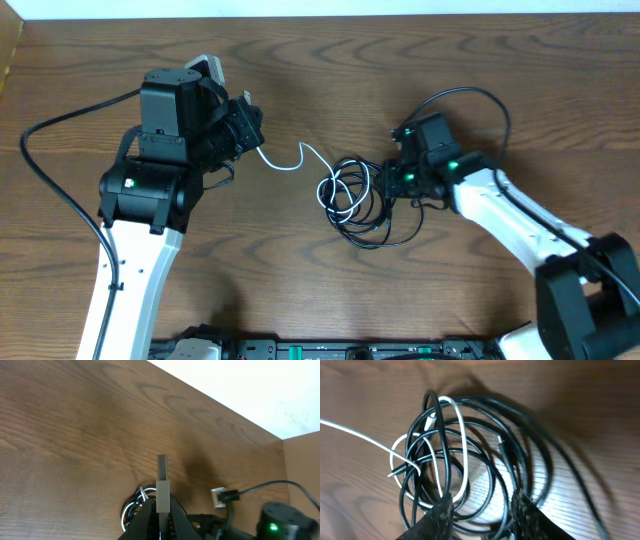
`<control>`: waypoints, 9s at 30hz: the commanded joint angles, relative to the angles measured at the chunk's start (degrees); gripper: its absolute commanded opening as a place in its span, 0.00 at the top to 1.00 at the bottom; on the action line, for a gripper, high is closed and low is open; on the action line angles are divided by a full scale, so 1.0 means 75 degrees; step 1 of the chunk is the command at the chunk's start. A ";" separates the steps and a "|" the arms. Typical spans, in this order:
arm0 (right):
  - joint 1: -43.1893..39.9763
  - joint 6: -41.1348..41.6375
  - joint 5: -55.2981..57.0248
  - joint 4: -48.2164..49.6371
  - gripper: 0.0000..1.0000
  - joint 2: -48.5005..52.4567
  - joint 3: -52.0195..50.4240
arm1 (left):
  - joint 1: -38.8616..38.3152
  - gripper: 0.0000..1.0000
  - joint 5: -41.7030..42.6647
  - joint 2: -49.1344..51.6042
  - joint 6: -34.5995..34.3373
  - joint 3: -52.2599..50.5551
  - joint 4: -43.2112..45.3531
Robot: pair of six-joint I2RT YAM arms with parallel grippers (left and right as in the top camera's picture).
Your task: Untangle cables
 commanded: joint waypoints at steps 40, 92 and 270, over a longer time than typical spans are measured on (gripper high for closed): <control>0.1075 0.1201 0.0726 0.1186 0.99 0.0886 0.0006 | -0.0020 0.92 -0.0047 0.0029 0.0242 0.0047 -0.0294; -0.1107 -0.0597 0.1390 -0.4709 0.41 -0.0096 0.3777 | -0.1629 0.37 -0.0073 0.1967 0.0443 0.0032 0.0259; -0.4870 -0.1355 0.3643 -0.9119 0.99 0.1335 1.0392 | 0.0085 0.92 -0.0565 0.0067 0.2299 -0.1515 0.2952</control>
